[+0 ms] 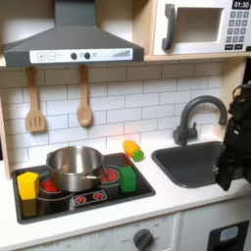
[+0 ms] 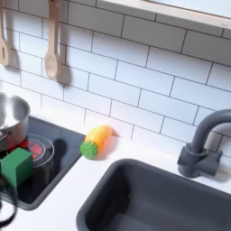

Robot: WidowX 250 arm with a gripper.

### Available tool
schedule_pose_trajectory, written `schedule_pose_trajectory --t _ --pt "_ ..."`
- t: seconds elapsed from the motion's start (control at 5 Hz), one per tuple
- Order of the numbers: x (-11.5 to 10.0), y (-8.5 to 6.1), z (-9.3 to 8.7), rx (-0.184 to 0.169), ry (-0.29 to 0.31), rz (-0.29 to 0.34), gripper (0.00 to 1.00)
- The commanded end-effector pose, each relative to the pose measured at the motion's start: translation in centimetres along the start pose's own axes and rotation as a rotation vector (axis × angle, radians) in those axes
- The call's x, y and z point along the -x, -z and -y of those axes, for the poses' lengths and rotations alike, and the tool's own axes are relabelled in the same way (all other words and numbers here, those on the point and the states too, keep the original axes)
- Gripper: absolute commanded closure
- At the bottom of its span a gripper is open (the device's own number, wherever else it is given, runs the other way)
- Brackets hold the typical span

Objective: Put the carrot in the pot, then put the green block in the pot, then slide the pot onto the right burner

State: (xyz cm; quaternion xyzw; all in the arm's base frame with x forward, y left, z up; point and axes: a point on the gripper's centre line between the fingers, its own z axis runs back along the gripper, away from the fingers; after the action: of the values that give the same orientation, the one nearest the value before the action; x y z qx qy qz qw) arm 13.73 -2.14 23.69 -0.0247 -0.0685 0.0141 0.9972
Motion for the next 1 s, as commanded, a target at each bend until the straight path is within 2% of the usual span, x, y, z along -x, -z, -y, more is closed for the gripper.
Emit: schedule_pose_trajectory --t 0.0,0.2,0.6,0.8 --pt "-4.8 0.9 0.3 0.017 -0.006 0.06 0.0" --pt "-7.5 1.2 -0.7 0.003 -0.044 0.087 0.0" --pt "-12.3 2.4 -1.4 0.027 -0.04 0.106 0.0" --pt "-14.9 2.7 -1.4 0.026 -0.033 0.119 0.0"
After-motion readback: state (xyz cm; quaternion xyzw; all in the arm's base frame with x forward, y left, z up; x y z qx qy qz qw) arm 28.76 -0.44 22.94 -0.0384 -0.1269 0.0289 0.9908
